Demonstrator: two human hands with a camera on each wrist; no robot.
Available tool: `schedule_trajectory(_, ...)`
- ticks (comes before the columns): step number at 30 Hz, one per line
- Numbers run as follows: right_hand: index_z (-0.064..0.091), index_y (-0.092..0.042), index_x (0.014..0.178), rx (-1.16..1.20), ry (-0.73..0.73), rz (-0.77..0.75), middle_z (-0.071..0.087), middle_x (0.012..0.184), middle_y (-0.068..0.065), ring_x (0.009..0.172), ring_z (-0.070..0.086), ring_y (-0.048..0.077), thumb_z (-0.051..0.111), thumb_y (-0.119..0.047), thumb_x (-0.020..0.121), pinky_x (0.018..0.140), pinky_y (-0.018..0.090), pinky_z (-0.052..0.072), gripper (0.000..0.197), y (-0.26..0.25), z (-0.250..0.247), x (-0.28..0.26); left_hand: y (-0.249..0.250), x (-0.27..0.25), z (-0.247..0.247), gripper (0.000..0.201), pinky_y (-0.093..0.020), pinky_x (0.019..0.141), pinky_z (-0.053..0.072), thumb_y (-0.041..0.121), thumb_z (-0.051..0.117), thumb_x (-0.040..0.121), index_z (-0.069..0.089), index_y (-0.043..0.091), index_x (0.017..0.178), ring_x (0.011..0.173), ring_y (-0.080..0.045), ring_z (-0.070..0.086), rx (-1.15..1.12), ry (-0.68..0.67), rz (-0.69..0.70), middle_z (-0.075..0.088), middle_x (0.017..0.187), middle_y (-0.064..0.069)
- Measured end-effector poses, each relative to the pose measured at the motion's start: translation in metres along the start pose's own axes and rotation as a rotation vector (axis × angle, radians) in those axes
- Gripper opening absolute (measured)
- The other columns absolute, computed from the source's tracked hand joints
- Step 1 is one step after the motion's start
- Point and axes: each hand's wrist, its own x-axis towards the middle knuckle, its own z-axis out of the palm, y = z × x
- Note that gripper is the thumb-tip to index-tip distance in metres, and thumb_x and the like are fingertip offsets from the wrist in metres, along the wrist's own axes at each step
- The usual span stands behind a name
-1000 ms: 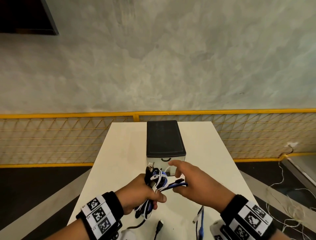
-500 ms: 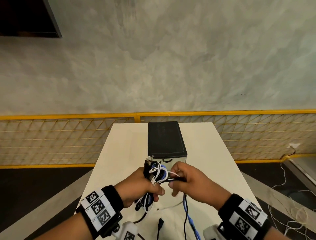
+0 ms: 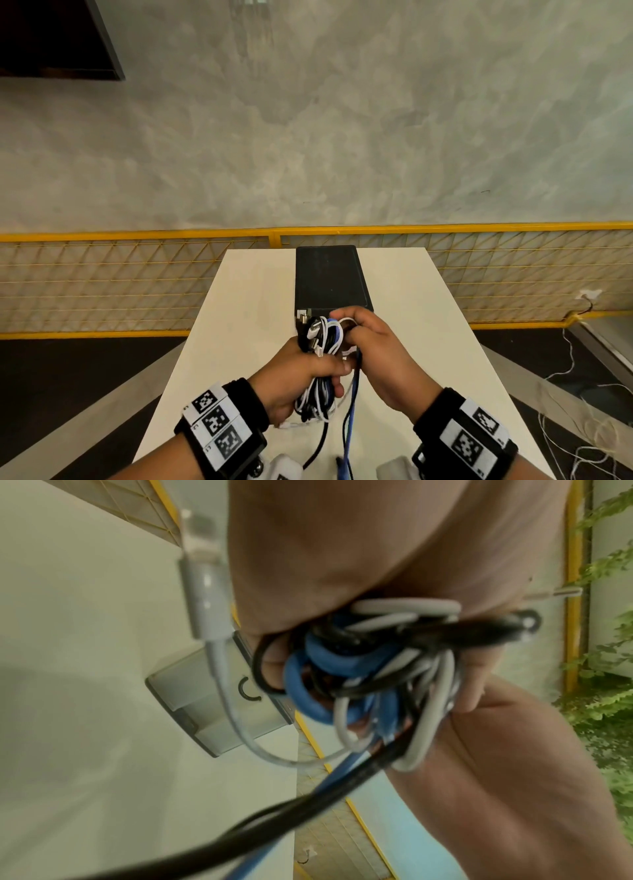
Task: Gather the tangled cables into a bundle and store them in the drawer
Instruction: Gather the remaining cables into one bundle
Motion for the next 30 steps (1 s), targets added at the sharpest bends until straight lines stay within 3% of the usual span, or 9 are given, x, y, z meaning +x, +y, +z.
schedule_trajectory(4, 0.069, -0.023, 0.103, -0.096, -0.057, 0.04, 0.068, 0.087, 0.002, 0.074, 0.056, 0.016, 0.045, -0.015, 0.082, 0.06, 0.032, 0.04, 0.033, 0.0, -0.004, -0.002, 0.002, 0.002, 0.0, 0.019, -0.031, 0.058, 0.051, -0.003, 0.066, 0.075, 0.075, 0.013, 0.08, 0.056, -0.024, 0.059, 0.006, 0.057, 0.059, 0.064, 0.066, -0.008)
schedule_trajectory(8, 0.062, -0.034, 0.117, -0.099, -0.201, 0.023, 0.072, 0.091, 0.005, 0.083, 0.066, 0.017, 0.055, -0.027, 0.081, 0.069, 0.032, 0.044, 0.037, 0.0, -0.014, -0.008, 0.01, 0.003, -0.003, 0.022, -0.026, 0.048, 0.048, -0.005, 0.065, 0.073, 0.072, 0.013, 0.064, 0.051, -0.02, 0.055, -0.008, 0.113, 0.066, 0.06, 0.055, -0.004)
schedule_trajectory(11, 0.055, -0.021, 0.127, 0.145, -0.334, 0.112, 0.069, 0.104, 0.015, 0.092, 0.066, 0.031, 0.07, -0.018, 0.08, 0.071, 0.037, 0.047, 0.049, 0.01, -0.026, -0.014, 0.012, 0.006, -0.008, 0.037, -0.024, 0.045, 0.045, -0.01, 0.061, 0.081, 0.066, 0.012, 0.052, 0.048, -0.02, 0.053, -0.003, 0.159, 0.051, 0.055, 0.051, -0.008)
schedule_trajectory(13, 0.051, -0.017, 0.131, 0.22, -0.413, 0.192, 0.068, 0.107, 0.015, 0.104, 0.063, 0.039, 0.075, -0.01, 0.076, 0.076, 0.039, 0.049, 0.06, 0.021, -0.027, -0.018, 0.013, 0.009, -0.01, 0.028, -0.025, 0.046, 0.045, -0.006, 0.065, 0.079, 0.063, 0.009, 0.055, 0.048, -0.021, 0.054, -0.014, 0.184, 0.054, 0.052, 0.055, -0.013)
schedule_trajectory(17, 0.045, -0.027, 0.135, 0.081, -0.586, 0.204, 0.069, 0.099, 0.023, 0.104, 0.062, 0.039, 0.071, 0.011, 0.075, 0.084, 0.038, 0.053, 0.075, 0.041, -0.011, -0.026, 0.016, 0.012, -0.009, 0.018, -0.025, 0.044, 0.046, 0.009, 0.068, 0.067, 0.056, 0.006, 0.055, 0.042, -0.02, 0.056, -0.032, 0.162, 0.041, 0.052, 0.061, -0.018)
schedule_trajectory(19, 0.052, -0.023, 0.128, 0.016, -0.57, 0.188, 0.07, 0.086, 0.019, 0.091, 0.065, 0.035, 0.071, 0.012, 0.075, 0.09, 0.044, 0.051, 0.066, 0.042, -0.006, -0.028, 0.017, 0.01, -0.008, 0.018, -0.025, 0.043, 0.047, 0.01, 0.068, 0.067, 0.055, 0.005, 0.054, 0.04, -0.02, 0.054, -0.044, 0.117, 0.015, 0.053, 0.061, -0.018)
schedule_trajectory(22, 0.063, -0.007, 0.098, -0.154, -0.514, 0.18, 0.068, 0.076, 0.006, 0.074, 0.064, 0.022, 0.075, 0.003, 0.073, 0.079, 0.036, 0.052, 0.029, 0.04, -0.01, -0.026, 0.016, 0.004, -0.01, 0.02, -0.025, 0.042, 0.047, 0.008, 0.067, 0.069, 0.053, 0.004, 0.055, 0.04, -0.022, 0.054, -0.032, 0.042, -0.028, 0.053, 0.061, -0.018)
schedule_trajectory(25, 0.063, -0.021, 0.072, -0.464, -0.492, 0.133, 0.062, 0.067, -0.008, 0.065, 0.057, 0.008, 0.076, -0.007, 0.073, 0.068, 0.027, 0.047, 0.019, 0.037, -0.022, -0.022, 0.016, -0.004, -0.016, 0.021, -0.022, 0.044, 0.045, 0.007, 0.065, 0.07, 0.051, 0.007, 0.054, 0.045, -0.018, 0.057, -0.025, -0.066, -0.117, 0.047, 0.056, -0.013)
schedule_trajectory(30, 0.055, -0.002, 0.075, -0.451, -0.224, 0.075, 0.058, 0.067, 0.009, 0.051, 0.057, 0.019, 0.067, -0.01, 0.074, 0.055, 0.032, 0.05, 0.014, 0.029, -0.046, -0.012, 0.015, -0.015, -0.03, 0.012, -0.026, 0.05, 0.051, 0.006, 0.069, 0.07, 0.062, 0.012, 0.064, 0.049, -0.02, 0.06, 0.158, -0.246, -0.259, 0.052, 0.054, -0.007)
